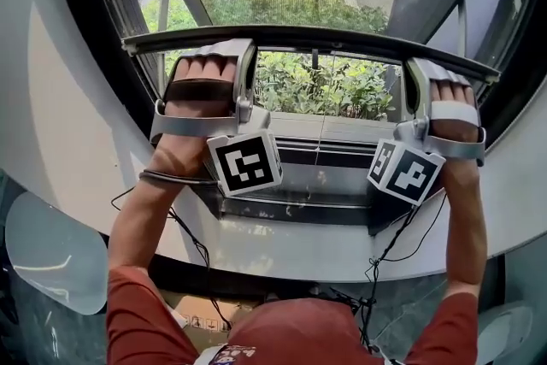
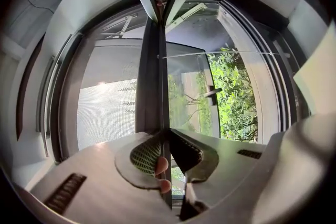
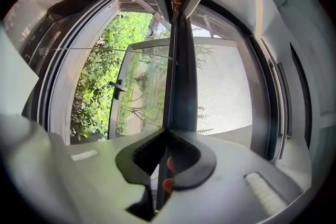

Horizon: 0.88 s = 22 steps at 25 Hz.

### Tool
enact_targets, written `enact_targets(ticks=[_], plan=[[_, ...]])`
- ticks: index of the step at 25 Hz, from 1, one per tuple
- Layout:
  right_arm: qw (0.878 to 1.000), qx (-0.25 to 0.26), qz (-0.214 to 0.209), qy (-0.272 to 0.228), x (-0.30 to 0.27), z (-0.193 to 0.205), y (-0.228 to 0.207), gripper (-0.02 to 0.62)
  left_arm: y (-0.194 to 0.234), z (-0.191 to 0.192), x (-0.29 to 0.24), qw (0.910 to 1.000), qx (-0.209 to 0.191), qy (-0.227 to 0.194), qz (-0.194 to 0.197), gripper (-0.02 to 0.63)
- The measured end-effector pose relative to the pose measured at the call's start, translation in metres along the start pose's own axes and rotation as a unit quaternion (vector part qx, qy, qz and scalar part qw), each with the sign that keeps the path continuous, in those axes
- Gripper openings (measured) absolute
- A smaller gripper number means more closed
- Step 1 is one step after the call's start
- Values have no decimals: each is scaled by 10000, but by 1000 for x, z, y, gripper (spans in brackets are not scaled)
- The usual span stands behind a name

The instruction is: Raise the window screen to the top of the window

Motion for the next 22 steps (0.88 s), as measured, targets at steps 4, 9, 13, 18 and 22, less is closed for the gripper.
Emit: enact_targets(ticks=[4, 9, 13, 18, 22], plan=[[9999, 101, 78, 20, -3, 1, -9, 34, 9, 1, -2, 9999, -114, 16, -52, 54], [9996, 124, 241, 46, -5, 3, -24, 34, 24, 1, -4, 9996, -163, 43, -225, 55], [9990, 240, 373, 99, -10, 6, -44, 34, 46, 3, -9, 9989, -267, 89, -371, 57], [9979, 316, 551, 152, -13, 7, -64, 34, 66, 5, -11, 9979, -350, 143, -525, 58], [9970, 385, 651, 180, -19, 10, -80, 34, 81, 6, -18, 9973, -390, 171, -592, 60]])
Point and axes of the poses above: the fingertips, and each gripper's own axes: x backward along the fingers, y to its left, z out of its underside, the point moved 5 cm from there along x, backward along the fingers, and after that the axes turned 13 degrees about -y, right-handed, at the moved point
